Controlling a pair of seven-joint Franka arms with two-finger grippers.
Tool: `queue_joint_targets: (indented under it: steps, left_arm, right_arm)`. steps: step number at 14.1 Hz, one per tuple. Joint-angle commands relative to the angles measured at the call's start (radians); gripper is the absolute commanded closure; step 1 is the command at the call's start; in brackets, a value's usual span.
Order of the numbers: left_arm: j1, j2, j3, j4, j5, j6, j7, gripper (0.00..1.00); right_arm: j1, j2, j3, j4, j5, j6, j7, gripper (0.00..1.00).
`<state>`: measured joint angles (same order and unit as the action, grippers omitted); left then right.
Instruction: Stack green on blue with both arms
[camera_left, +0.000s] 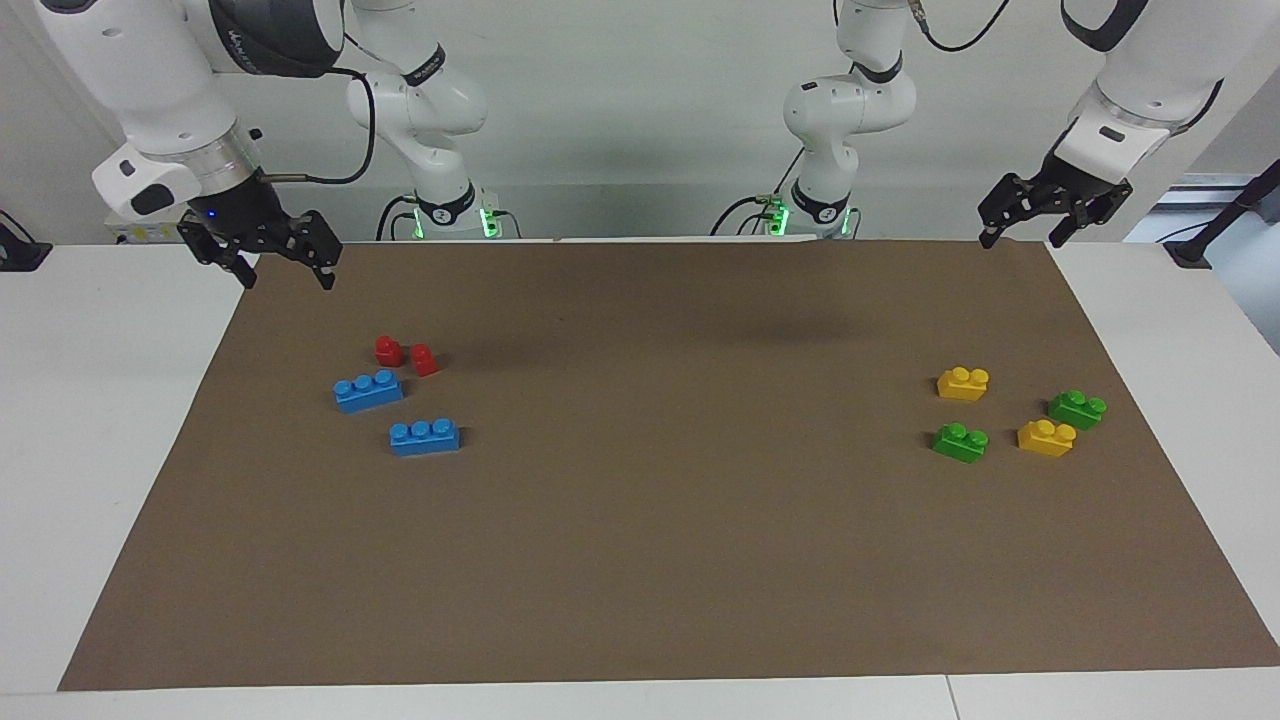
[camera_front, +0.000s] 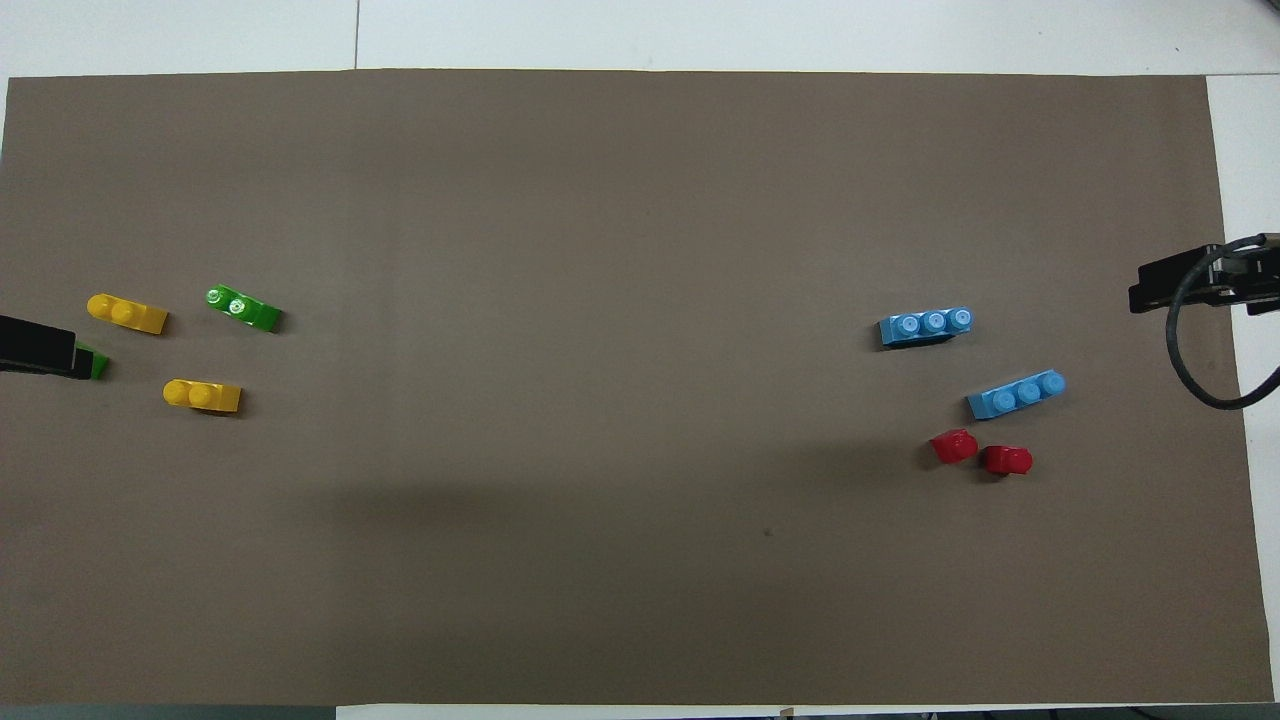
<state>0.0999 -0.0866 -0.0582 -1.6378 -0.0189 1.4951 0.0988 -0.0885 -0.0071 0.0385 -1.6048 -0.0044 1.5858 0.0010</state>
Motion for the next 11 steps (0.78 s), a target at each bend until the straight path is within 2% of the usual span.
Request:
queue_joint_targets:
  steps: [1,5,7,11]
  left_arm:
    - [0.004,0.011,-0.003,0.021,0.017,-0.001,0.019,0.00]
    - [0.004,0.011,-0.003,0.021,0.017,0.005,0.019,0.00]
    - [0.004,0.011,-0.003,0.019,0.017,0.007,0.018,0.00]
    - [0.004,0.008,-0.003,0.012,0.017,0.007,0.013,0.00]
  right_arm:
    - [-0.008,-0.010,0.006,-0.012,-0.016,-0.001,-0.022,0.00]
    - [-0.011,-0.010,0.006,-0.012,-0.016,0.003,-0.010,0.00]
    - [-0.002,-0.010,0.006,-0.027,-0.014,0.048,0.041,0.00]
    - [0.001,0.022,0.009,-0.064,0.023,0.132,0.519,0.00]
